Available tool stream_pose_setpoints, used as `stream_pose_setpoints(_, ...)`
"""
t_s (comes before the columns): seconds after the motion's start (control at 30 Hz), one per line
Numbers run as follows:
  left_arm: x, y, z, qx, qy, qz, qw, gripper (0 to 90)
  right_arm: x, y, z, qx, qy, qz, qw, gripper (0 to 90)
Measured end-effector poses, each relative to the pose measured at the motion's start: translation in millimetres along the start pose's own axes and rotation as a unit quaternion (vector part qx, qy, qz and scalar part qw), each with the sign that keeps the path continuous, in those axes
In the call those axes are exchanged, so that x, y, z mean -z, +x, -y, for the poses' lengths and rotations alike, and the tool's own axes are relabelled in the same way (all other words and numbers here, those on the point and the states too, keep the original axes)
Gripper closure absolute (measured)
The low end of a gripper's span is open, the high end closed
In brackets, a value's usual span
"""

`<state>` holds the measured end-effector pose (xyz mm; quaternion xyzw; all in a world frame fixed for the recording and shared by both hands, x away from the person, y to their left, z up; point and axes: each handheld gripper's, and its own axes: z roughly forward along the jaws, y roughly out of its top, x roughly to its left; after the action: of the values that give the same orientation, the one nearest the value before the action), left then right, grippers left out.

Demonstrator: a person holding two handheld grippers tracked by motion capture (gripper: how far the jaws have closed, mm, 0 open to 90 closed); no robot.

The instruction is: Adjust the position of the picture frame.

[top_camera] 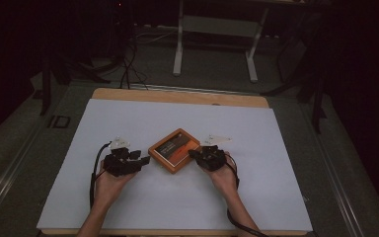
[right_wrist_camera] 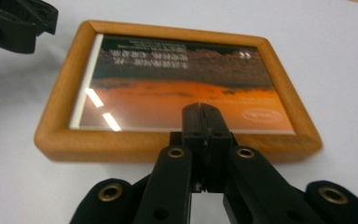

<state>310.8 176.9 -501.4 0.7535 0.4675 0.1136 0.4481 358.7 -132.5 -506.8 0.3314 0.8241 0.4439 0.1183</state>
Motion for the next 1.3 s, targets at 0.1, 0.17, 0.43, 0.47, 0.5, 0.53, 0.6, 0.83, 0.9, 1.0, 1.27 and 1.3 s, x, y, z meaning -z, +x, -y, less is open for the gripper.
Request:
stream_pose_setpoints(0.1, -2.3, -2.0, 0.2, 0.000, 0.004, 0.004, 1.0000, 50.6, -5.5, 3.1, -1.1, -0.006, -0.003, -0.010, 0.9999, 90.0)
stream_pose_setpoints(0.17, -3.6, -3.2, 0.0, -0.001, 0.005, 0.005, 1.0000, 50.4, -8.6, 5.8, 1.6, -0.008, -0.005, -0.013, 0.9999, 90.0)
stream_pose_setpoints(0.43, -8.5, -9.5, -1.5, 0.034, 0.003, 0.057, 0.9978, 44.9, -6.3, 12.0, 13.9, -0.003, -0.002, -0.017, 0.9998, 90.0)
stream_pose_setpoints(0.47, -9.6, -11.5, -1.8, 0.036, 0.004, 0.062, 0.9974, 43.7, -5.9, 12.7, 15.9, -0.002, -0.001, -0.018, 0.9998, 90.0)
stream_pose_setpoints(0.5, -10.6, -13.5, -2.3, 0.036, 0.005, 0.067, 0.9971, 43.3, -5.4, 13.5, 18.0, 0.000, 0.001, -0.017, 0.9999, 90.0)
stream_pose_setpoints(0.53, -10.6, -13.5, -2.3, 0.036, 0.005, 0.067, 0.9971, 43.0, -5.1, 14.2, 19.9, 0.003, 0.003, -0.017, 0.9999, 90.0)
stream_pose_setpoints(0.6, -16.2, -19.3, -3.1, 0.034, 0.012, 0.068, 0.9970, 43.0, -5.2, 15.2, 22.9, 0.008, 0.006, -0.017, 0.9998, 90.0)
stream_pose_setpoints(0.83, -26.7, -25.7, -2.3, 0.030, 0.025, 0.061, 0.9973, 48.0, -4.5, 16.2, 26.7, 0.012, 0.010, -0.022, 0.9996, 90.0)
stream_pose_setpoints(0.9, -28.3, -25.0, -3.2, 0.039, 0.020, 0.062, 0.9971, 48.5, -4.7, 17.7, 26.9, 0.015, 0.011, -0.025, 0.9995, 90.0)
stream_pose_setpoints(1.0, -30.6, -25.7, -4.5, 0.045, 0.018, 0.058, 0.9971, 50.7, -4.9, 19.0, 27.2, 0.018, 0.011, -0.027, 0.9994, 90.0)
stream_pose_setpoints(1.27, -27.9, -30.4, -10.0, 0.062, -0.002, 0.066, 0.9959, 60.4, -3.0, 18.0, 28.1, 0.028, 0.014, -0.035, 0.9989, 90.0)
stream_pose_setpoints(1.3, -26.9, -33.2, -11.7, 0.055, -0.006, 0.068, 0.9961, 61.4, -2.3, 18.4, 28.0, 0.029, 0.016, -0.035, 0.9988, 90.0)
